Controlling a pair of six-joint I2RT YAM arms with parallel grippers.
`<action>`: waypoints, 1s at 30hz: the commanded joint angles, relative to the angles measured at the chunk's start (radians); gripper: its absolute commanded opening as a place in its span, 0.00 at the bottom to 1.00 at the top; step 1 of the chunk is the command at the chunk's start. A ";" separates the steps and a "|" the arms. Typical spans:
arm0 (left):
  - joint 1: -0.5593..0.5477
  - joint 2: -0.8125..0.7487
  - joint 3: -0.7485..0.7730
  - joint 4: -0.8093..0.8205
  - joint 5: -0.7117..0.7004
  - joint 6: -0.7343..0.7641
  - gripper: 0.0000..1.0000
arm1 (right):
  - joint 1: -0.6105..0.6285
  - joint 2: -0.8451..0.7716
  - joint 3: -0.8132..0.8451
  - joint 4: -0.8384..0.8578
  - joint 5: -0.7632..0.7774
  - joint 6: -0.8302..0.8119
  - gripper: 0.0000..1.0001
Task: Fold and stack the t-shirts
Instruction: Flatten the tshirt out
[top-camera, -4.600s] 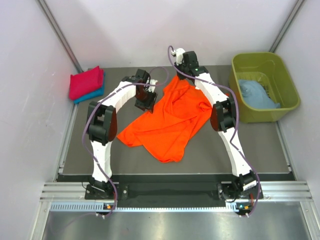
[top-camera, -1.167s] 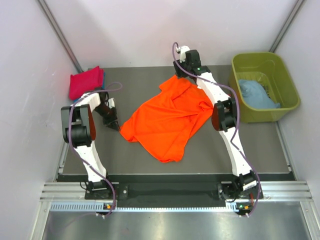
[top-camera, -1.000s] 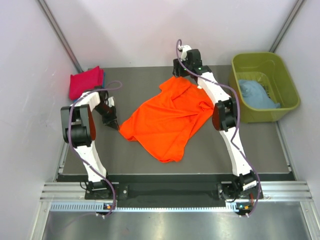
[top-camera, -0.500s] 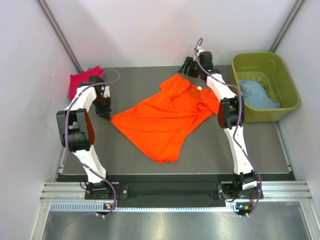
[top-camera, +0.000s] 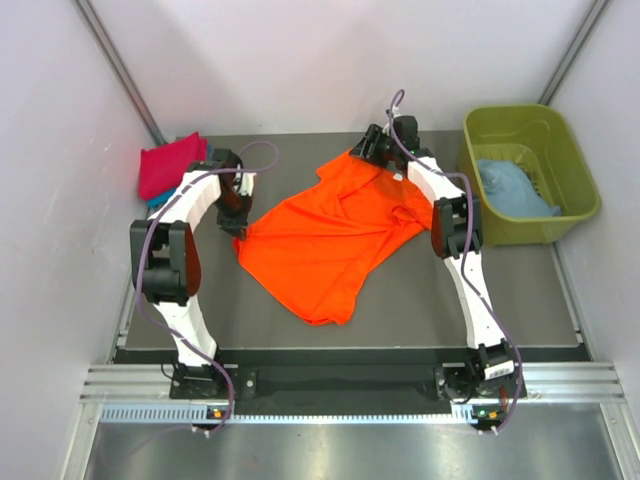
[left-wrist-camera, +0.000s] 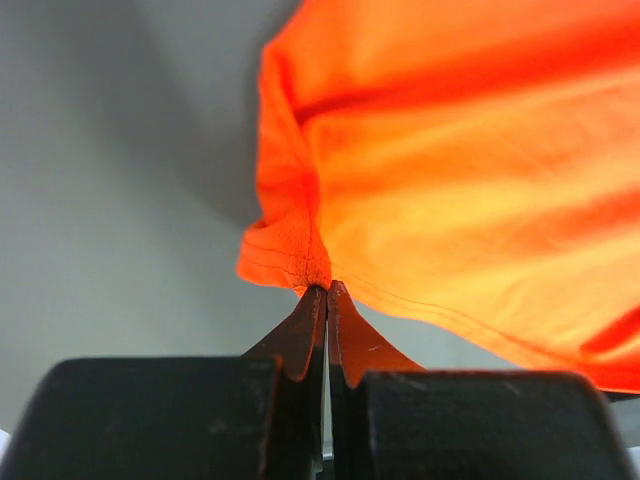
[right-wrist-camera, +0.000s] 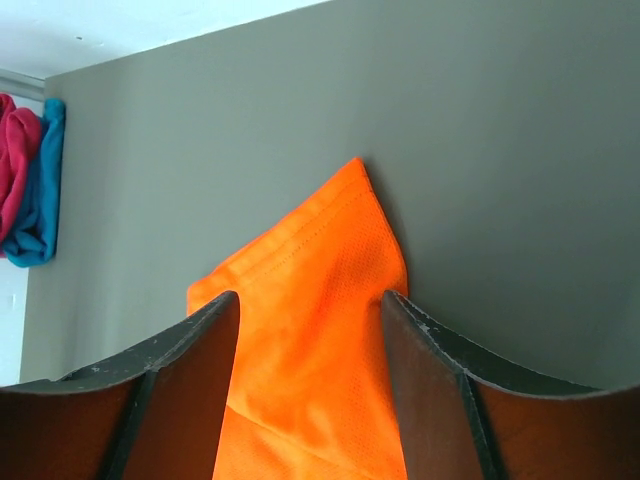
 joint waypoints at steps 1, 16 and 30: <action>-0.012 -0.050 -0.023 -0.018 0.010 0.024 0.00 | 0.000 -0.009 0.055 0.062 0.004 0.004 0.59; -0.063 -0.013 0.030 -0.003 0.035 -0.003 0.00 | -0.011 -0.055 0.049 -0.143 0.222 -0.263 0.56; -0.068 0.002 0.058 0.015 0.050 -0.025 0.00 | 0.028 -0.071 -0.040 -0.205 0.077 -0.280 0.27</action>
